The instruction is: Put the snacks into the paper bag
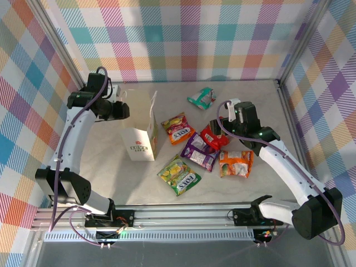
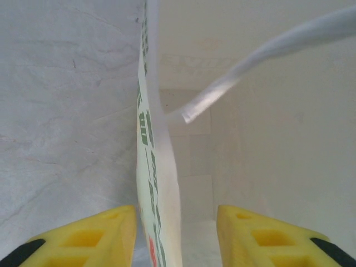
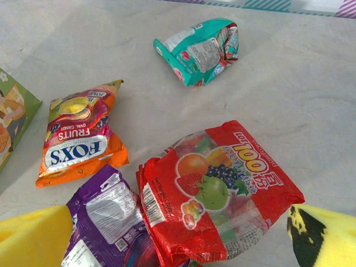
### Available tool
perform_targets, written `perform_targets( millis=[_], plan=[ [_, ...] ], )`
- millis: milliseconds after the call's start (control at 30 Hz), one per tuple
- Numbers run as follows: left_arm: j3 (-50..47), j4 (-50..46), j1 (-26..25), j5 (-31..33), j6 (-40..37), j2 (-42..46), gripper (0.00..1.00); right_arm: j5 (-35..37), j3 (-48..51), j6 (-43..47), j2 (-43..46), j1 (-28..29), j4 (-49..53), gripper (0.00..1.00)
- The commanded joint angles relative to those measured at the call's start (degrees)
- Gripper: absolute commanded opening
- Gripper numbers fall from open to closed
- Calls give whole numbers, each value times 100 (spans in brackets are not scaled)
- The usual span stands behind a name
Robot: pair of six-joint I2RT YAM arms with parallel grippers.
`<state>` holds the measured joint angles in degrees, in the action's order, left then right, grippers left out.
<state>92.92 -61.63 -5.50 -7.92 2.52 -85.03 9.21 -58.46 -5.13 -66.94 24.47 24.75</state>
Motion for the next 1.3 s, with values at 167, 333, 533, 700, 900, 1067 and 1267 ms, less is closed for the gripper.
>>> perform_targets(
  millis=[167, 333, 533, 700, 900, 1067, 1267],
  plan=[
    [156, -228, -30, -119, -209, 327, 51, -25, -71, -46, 29, 64, 1, 99],
    [138, -66, -30, -172, -152, 396, 52, -24, -62, -59, 57, 67, 26, 99],
    [143, 37, -30, -447, -129, 476, 53, -15, -26, -59, 100, 67, 46, 99],
    [155, 155, -30, -407, -136, 627, 54, -19, -11, -67, 119, 67, 30, 99],
    [402, 197, -5, -176, -152, 718, 56, -13, 13, -60, 154, 67, 34, 99],
    [738, 96, 102, -347, -45, 545, 54, -7, 35, -67, 189, 67, 38, 99],
    [789, 178, 136, -465, 235, 368, 47, 32, 0, -19, 225, 67, 69, 99]
  ],
)
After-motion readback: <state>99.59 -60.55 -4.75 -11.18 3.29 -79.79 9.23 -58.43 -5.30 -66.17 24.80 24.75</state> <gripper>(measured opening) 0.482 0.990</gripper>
